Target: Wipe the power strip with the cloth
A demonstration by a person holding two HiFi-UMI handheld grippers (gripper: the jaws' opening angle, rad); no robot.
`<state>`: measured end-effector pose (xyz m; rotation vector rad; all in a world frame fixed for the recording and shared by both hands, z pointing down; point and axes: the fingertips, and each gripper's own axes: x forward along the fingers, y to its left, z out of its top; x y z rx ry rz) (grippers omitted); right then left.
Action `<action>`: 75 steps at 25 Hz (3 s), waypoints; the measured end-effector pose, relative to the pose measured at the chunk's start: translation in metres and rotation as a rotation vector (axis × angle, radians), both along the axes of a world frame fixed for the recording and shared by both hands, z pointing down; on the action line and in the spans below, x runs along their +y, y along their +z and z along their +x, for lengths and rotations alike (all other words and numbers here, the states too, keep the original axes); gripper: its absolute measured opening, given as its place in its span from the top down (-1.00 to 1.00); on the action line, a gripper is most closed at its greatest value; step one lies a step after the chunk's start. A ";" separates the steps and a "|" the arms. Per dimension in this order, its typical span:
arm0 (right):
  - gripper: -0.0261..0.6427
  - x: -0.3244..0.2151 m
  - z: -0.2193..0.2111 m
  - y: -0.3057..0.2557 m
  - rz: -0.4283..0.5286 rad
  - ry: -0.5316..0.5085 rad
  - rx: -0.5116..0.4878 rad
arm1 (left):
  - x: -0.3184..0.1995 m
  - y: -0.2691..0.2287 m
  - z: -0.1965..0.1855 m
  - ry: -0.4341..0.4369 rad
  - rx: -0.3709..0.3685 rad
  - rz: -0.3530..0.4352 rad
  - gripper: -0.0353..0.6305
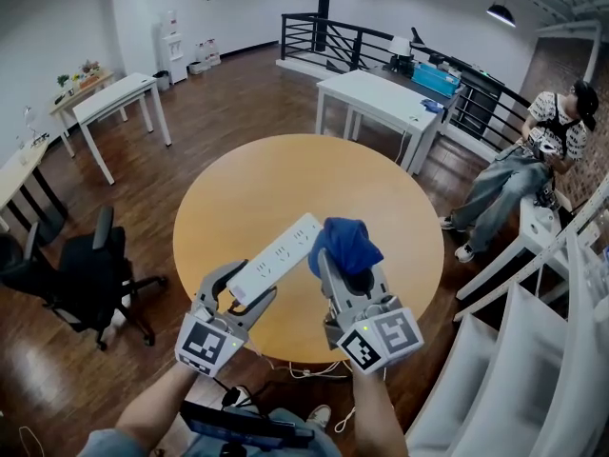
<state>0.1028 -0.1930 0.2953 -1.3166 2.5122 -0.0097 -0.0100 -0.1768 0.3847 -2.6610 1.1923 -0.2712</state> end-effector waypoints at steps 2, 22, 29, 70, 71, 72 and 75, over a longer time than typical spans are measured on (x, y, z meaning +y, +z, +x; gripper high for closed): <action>0.72 0.005 -0.008 0.004 0.005 -0.020 0.004 | 0.000 0.000 -0.001 -0.003 0.005 -0.004 0.03; 0.72 0.029 -0.053 0.029 -0.022 -0.139 -0.013 | -0.009 0.003 -0.002 -0.037 0.030 -0.034 0.03; 0.72 0.030 -0.052 0.033 -0.029 -0.118 -0.016 | -0.012 0.034 -0.013 -0.052 0.027 -0.088 0.03; 0.72 0.028 -0.038 0.108 -0.218 -0.089 -0.009 | -0.007 0.278 -0.058 -0.156 -0.190 -0.590 0.02; 0.72 0.028 -0.040 0.108 -0.219 -0.091 -0.009 | -0.008 0.275 -0.057 -0.148 -0.191 -0.580 0.02; 0.72 0.028 -0.041 0.108 -0.219 -0.093 -0.009 | -0.009 0.272 -0.056 -0.141 -0.195 -0.567 0.01; 0.72 0.029 -0.044 0.106 -0.216 -0.100 -0.010 | -0.016 0.253 -0.052 -0.134 -0.185 -0.510 0.01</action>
